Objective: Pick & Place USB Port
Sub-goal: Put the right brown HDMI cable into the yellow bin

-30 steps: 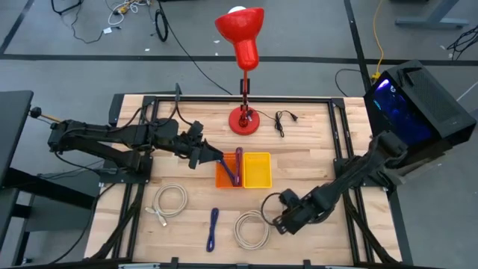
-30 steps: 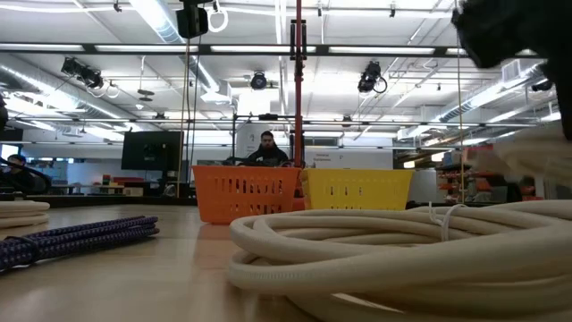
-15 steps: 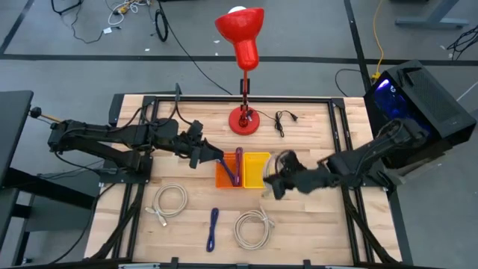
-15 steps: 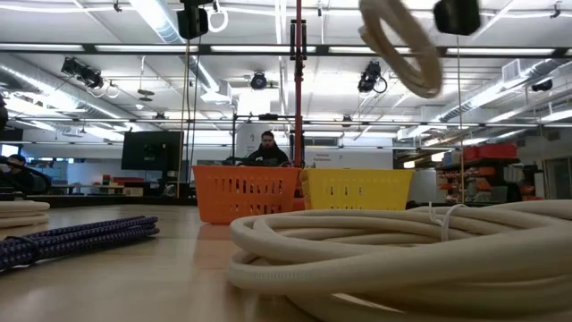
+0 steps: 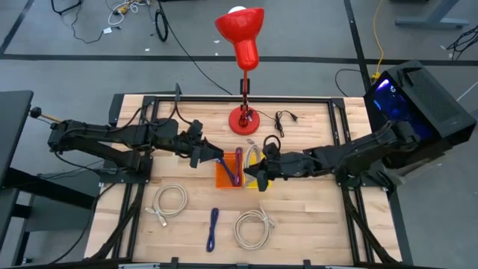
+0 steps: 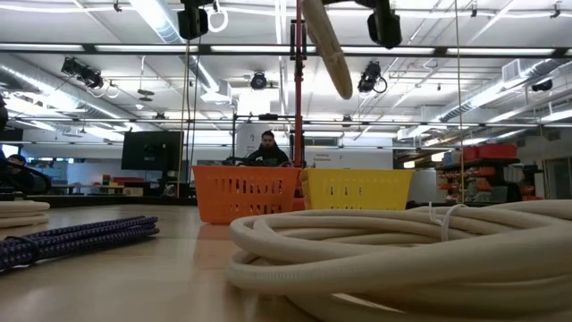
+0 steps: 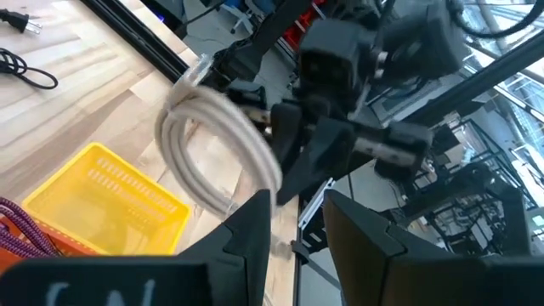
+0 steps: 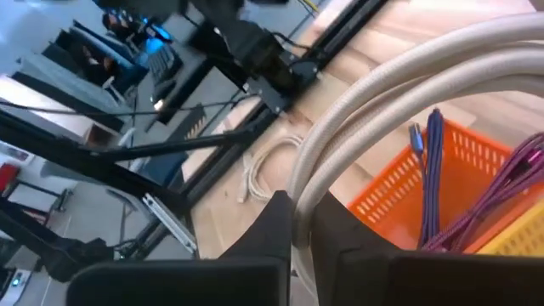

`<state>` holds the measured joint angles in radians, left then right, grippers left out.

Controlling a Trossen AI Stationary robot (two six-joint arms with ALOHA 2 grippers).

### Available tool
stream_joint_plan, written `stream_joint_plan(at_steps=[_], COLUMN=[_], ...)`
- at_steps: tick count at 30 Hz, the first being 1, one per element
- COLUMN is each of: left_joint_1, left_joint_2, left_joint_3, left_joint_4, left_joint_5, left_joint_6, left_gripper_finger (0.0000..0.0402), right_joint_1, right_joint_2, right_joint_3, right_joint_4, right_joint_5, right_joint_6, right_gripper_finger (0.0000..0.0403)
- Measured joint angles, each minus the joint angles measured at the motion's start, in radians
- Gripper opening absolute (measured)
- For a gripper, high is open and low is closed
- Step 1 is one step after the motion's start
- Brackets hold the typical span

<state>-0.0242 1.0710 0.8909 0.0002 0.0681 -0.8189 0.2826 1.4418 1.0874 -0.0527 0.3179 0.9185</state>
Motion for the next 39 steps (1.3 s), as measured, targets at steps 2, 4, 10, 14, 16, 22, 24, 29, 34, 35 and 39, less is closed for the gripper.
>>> stream_joint_plan(at_steps=[2,4,10,14,16,22,24,29,34,35,39], left_joint_1=[0.000,0.000,0.000,0.000,0.000,0.000,0.000,-0.001,-0.001,-0.001,0.000], left_joint_2=[0.000,0.000,0.000,0.000,0.000,0.000,0.000,0.000,0.000,0.000,0.000], left_joint_3=[0.000,0.000,0.000,0.000,0.000,0.000,0.000,0.000,0.000,0.000,0.000], left_joint_4=[0.003,0.002,0.007,0.010,0.012,0.012,0.012,0.012,0.012,0.012,0.012], left_joint_5=[0.000,0.000,0.005,0.007,0.007,0.010,0.016,0.026,0.027,0.027,0.027], left_joint_6=[-0.001,-0.001,0.000,0.000,0.000,0.000,0.000,0.001,0.004,0.004,0.004], left_gripper_finger=[0.0117,0.0117,0.0117,0.0117,0.0117,0.0117,0.0117,0.0117,0.0117,0.0117,0.0117], right_joint_1=[-0.001,-0.001,-0.002,-0.020,-0.038,-0.106,-0.122,-0.146,-0.153,-0.153,-0.152], right_joint_2=[0.020,0.039,0.086,0.106,0.107,0.107,0.107,0.107,0.114,0.114,0.114], right_joint_3=[0.000,0.000,-0.001,-0.003,-0.003,-0.004,-0.004,-0.004,-0.050,-0.068,-0.162], right_joint_4=[0.006,0.014,0.016,0.013,0.004,-0.026,-0.025,-0.034,-0.043,-0.023,0.133], right_joint_5=[-0.022,-0.024,-0.030,-0.031,-0.034,-0.083,-0.098,-0.137,-0.147,-0.152,-0.166], right_joint_6=[0.002,0.005,0.006,0.004,-0.005,-0.045,-0.061,-0.089,-0.065,-0.057,0.003], right_gripper_finger=[0.0013,0.0013,0.0013,0.0013,0.0013,0.0013,0.0013,0.0013,0.0013,0.0013,0.0012])
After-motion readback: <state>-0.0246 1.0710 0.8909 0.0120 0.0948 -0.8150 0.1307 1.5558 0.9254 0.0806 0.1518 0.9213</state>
